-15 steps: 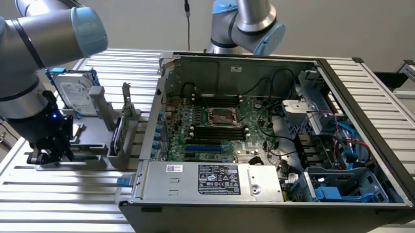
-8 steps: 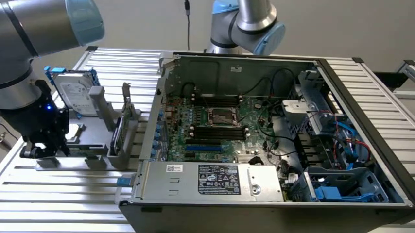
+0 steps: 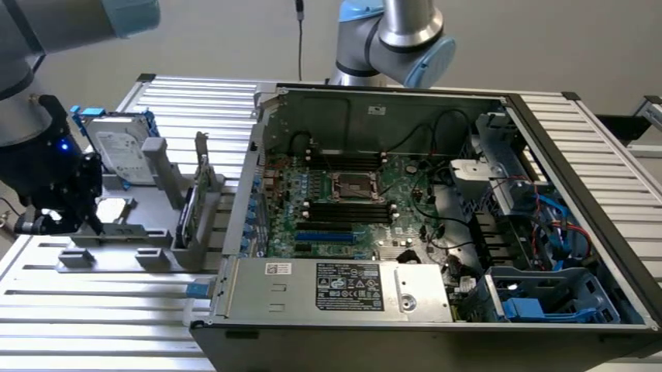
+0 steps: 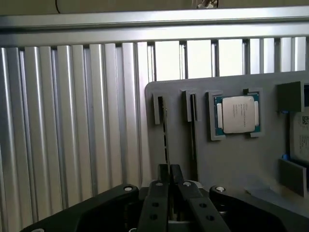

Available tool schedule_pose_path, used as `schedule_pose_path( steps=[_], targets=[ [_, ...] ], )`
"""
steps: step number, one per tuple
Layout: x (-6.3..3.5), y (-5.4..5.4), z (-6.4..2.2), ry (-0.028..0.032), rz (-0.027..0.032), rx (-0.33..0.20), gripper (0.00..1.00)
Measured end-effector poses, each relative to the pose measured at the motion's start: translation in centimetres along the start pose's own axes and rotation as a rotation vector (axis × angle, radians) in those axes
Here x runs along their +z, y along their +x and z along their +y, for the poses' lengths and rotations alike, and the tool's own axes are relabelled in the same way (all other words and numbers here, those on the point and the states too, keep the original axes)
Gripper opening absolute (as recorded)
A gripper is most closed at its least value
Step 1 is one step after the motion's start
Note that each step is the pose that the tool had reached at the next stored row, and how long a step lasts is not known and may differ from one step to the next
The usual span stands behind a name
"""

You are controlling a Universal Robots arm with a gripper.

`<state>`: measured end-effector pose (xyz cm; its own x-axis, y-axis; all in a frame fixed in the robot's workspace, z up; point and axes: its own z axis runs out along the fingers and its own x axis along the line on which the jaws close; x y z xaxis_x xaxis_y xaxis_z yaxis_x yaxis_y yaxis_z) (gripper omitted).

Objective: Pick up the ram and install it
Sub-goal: 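Pick up the ram and move it above insertion slot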

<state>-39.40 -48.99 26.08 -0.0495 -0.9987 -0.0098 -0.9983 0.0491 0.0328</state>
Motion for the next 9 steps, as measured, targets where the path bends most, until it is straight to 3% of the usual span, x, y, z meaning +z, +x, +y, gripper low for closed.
schedule_pose_path(
  steps=[9],
  targets=[
    [-4.17, -0.2, -2.65, -0.0002, 0.0001, 0.000, 0.14]
  ],
)
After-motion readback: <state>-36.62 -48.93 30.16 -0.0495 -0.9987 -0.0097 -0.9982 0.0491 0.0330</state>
